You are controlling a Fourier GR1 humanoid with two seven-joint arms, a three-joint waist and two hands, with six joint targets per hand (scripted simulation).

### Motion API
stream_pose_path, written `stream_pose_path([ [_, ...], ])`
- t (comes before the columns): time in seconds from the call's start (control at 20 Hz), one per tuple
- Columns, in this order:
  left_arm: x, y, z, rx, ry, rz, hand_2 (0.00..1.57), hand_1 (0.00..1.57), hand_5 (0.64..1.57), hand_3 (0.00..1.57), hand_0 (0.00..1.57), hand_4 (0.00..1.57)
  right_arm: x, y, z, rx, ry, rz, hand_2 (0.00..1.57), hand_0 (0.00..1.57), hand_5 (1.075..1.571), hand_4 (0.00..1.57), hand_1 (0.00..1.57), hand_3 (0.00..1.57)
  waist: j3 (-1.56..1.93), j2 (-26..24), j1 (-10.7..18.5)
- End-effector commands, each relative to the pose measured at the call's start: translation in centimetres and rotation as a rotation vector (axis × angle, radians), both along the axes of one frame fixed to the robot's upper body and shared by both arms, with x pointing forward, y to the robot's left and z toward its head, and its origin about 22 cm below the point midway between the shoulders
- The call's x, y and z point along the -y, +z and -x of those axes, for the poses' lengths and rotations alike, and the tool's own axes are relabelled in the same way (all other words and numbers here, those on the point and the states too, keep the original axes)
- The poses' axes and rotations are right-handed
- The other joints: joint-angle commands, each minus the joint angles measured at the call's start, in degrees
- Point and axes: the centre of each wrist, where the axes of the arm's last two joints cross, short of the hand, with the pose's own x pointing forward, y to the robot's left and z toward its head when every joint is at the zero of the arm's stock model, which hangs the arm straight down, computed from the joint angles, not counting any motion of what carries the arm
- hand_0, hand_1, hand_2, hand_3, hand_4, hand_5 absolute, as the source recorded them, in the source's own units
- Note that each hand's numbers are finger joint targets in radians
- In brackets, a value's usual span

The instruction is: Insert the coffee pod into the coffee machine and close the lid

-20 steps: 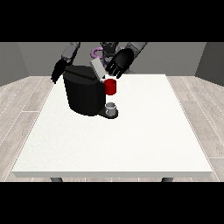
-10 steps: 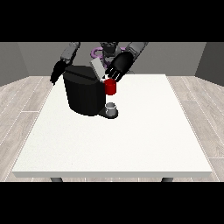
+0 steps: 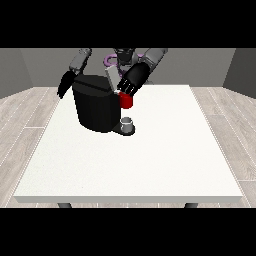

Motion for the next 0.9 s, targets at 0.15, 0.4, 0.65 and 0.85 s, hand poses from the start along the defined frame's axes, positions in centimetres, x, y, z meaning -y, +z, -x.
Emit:
stream_pose_path([
  [0.15,0.0,-0.3,0.0,0.018,-0.015,-0.008,1.25,1.2,1.571,1.2,1.2,0.37,0.5,-1.2,0.4,-0.012,-0.021,-0.002,0.0,0.0,1.571,0.0,0.0,0.0,0.02,-0.55,0.96],
  [0.4,2.2,-0.6,-0.1,0.066,-0.046,0.007,1.22,1.2,1.571,1.18,1.2,0.36,0.4,-0.1,-0.5,0.008,-0.042,-0.023,0.0,0.0,1.571,0.14,0.0,0.0,0.02,-0.29,1.29],
  [0.65,2.6,-0.6,-0.1,0.095,0.011,-0.073,1.24,1.23,1.571,1.16,1.23,0.0,0.6,0.2,-0.7,-0.016,-0.02,0.015,0.0,0.0,1.571,0.0,0.0,0.0,0.02,-0.45,0.8],
  [0.85,0.6,0.8,0.2,0.162,0.01,-0.156,1.22,1.21,1.571,1.09,1.21,0.0,0.4,0.8,-1.0,0.022,-0.025,-0.005,0.0,0.0,1.571,0.0,0.0,0.0,0.02,2.63,0.59],
])
